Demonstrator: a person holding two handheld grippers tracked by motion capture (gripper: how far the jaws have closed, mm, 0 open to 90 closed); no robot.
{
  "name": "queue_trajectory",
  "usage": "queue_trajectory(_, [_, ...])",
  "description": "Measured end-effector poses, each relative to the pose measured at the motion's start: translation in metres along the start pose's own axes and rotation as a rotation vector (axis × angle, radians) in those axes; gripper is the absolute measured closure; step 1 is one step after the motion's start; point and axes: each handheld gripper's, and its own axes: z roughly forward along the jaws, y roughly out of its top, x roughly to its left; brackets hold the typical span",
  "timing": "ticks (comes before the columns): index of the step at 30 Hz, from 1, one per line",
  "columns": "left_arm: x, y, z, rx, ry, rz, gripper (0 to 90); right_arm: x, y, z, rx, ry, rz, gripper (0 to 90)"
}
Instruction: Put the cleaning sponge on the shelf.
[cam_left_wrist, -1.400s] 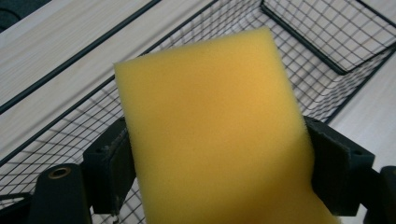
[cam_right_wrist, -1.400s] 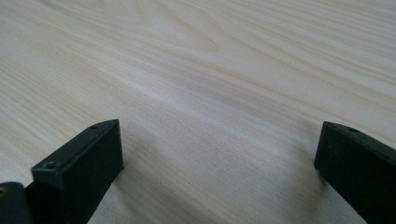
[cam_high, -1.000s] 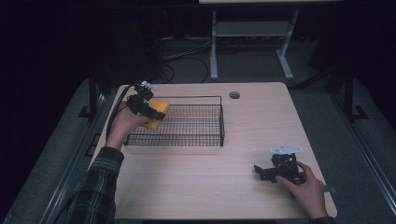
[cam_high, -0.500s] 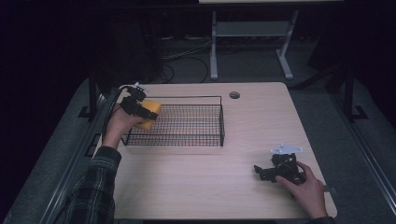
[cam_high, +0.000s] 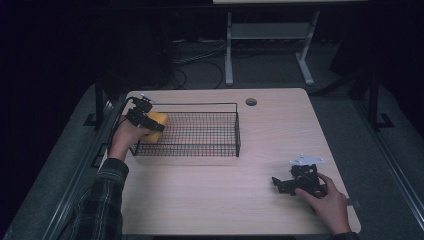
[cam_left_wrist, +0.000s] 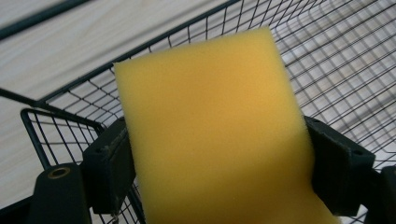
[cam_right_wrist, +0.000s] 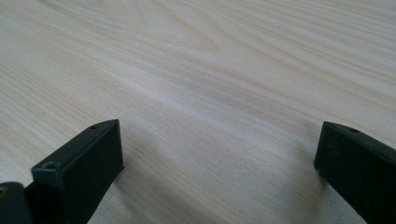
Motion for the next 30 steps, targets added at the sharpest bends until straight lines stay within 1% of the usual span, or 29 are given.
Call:
queue_trajectory(2, [0.0007, -0.0013, 0.0021, 0.012, 0.004, -0.002, 18.0, -0.0002, 0.0001, 0.0001, -0.001, 0.0, -0.002, 0.3])
queue_trajectory(7, [0.0006, -0.0011, 0.0014, 0.009, 0.003, -0.005, 17.1, -0.0002, 0.0001, 0.0002, -0.001, 0.0, -0.001, 0.3])
queue_trajectory(10, [0.001, -0.0016, 0.0019, 0.022, 0.002, -0.001, 16.5, -0.0002, 0.0001, 0.0002, -0.001, -0.001, -0.002, 0.3])
queue_trajectory(14, [0.0017, -0.0015, 0.0016, 0.012, 0.014, -0.005, 14.3, -0.0002, 0.0001, 0.0001, -0.001, 0.0, -0.001, 0.3])
queue_trajectory(17, [0.0023, -0.0014, 0.0015, 0.01, 0.014, -0.005, 13.8, -0.0002, 0.0001, 0.0001, -0.001, 0.0, -0.001, 0.3])
queue_trajectory(26, [0.0028, -0.0022, 0.0031, 0.027, 0.018, -0.01, 13.4, -0.0002, 0.0001, 0.0001, -0.001, 0.0, -0.001, 0.3])
queue_trajectory(30, [0.0034, -0.0023, 0.0012, 0.018, 0.021, -0.012, 13.4, -0.0002, 0.0001, 0.0001, -0.001, 0.0, -0.001, 0.3])
